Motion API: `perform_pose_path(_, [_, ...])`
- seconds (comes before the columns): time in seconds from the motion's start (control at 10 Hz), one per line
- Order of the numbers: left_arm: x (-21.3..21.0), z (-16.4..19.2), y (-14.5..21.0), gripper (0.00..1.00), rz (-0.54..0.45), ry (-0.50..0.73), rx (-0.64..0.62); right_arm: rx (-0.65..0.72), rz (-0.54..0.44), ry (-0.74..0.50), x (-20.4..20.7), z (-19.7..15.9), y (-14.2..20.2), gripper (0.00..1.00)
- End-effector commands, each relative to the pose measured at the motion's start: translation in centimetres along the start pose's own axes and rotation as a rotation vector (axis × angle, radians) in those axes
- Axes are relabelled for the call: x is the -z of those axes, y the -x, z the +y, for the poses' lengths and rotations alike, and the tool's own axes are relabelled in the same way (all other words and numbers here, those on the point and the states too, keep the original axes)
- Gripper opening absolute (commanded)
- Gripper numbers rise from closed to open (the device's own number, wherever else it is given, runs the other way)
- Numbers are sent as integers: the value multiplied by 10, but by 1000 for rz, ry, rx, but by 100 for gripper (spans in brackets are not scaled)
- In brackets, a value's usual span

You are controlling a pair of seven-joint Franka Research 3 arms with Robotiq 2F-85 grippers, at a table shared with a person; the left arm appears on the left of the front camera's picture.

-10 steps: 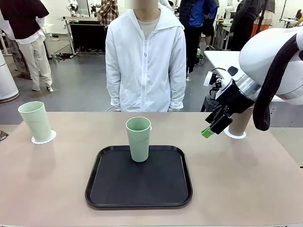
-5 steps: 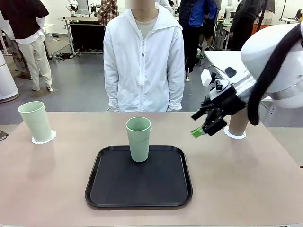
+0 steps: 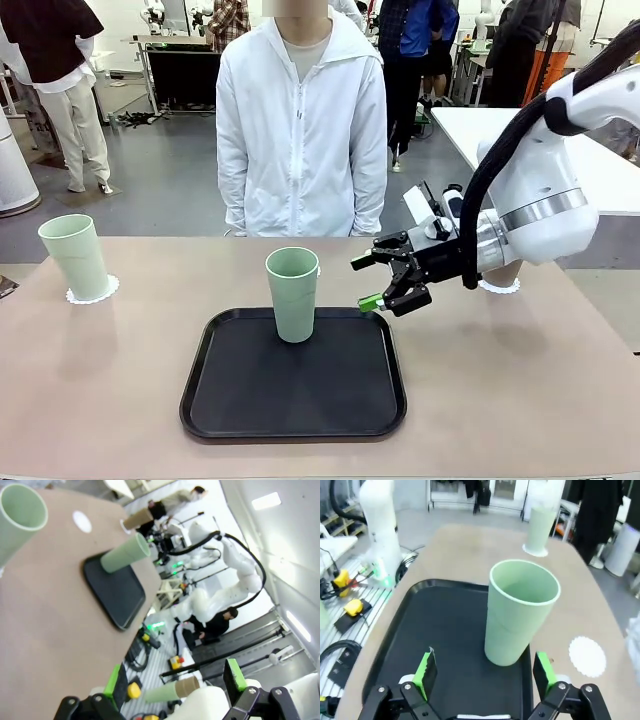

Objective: Place coasters on the table and set cups on them.
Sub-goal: Take one Reusable plastic cup from the Flat Tray and place it on a coaster set by the human.

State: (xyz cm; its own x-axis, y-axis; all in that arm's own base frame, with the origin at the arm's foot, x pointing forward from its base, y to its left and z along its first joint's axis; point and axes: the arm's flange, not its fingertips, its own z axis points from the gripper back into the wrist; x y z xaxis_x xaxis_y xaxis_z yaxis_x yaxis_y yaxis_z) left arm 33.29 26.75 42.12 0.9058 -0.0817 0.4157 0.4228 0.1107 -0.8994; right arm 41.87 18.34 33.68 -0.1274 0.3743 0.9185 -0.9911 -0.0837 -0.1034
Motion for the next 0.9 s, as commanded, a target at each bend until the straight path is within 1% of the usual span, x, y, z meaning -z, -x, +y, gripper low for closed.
perform_pose_path(0.0, [-2,-3,1,100,-2,-4,-1,39,-63,35,9,-9,16,100])
perform_pose_path(0.2, [-2,-3,1,100,-2,-4,-1,84,-68,68,14,-9,27,100])
perform_pose_path(0.3, [-2,-3,1,100,-2,-4,-1,102,-62,66,14,-5,28,100])
perform_pose_path(0.4, [-2,-3,1,100,-2,-4,-1,76,-56,30,6,-8,25,100])
perform_pose_path(0.8, [-2,-3,1,100,-2,-4,-1,87,-60,38,7,-8,27,100])
